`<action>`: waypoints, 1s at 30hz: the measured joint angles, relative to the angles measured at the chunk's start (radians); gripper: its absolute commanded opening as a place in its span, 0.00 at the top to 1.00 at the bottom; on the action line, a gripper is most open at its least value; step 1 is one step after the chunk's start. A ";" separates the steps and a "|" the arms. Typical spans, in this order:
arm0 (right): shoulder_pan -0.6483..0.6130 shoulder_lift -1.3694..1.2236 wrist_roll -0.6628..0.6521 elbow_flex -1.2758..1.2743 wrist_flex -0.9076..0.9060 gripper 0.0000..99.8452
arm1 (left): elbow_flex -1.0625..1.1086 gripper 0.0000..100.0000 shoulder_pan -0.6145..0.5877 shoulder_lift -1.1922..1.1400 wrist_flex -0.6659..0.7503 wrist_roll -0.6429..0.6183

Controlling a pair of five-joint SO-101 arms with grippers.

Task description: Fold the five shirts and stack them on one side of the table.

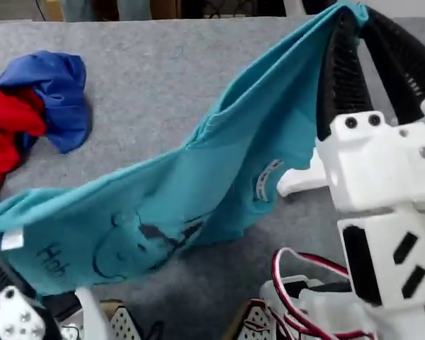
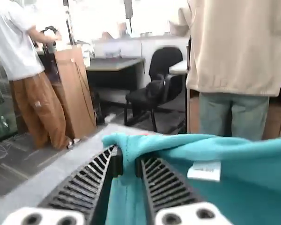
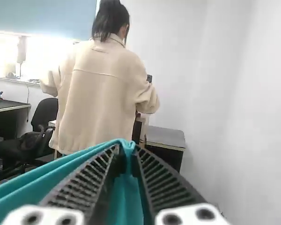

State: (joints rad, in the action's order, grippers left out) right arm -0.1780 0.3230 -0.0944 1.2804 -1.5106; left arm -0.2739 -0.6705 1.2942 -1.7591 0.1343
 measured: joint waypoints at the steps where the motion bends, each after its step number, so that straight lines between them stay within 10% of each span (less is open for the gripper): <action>1: 0.000 -0.008 0.000 -0.011 0.003 0.99 | 0.055 0.97 0.000 0.012 0.000 0.000; 11: -0.023 -0.061 0.000 -0.098 0.212 0.99 | 0.367 0.97 -0.002 0.028 0.118 0.000; 30: -0.069 0.173 -0.149 -0.114 0.249 0.99 | 0.143 0.97 -0.009 0.028 0.032 0.000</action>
State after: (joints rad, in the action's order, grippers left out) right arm -0.2470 0.4964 -0.2432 1.1669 -1.2620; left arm -0.1312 -0.6797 1.3218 -1.7269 0.1343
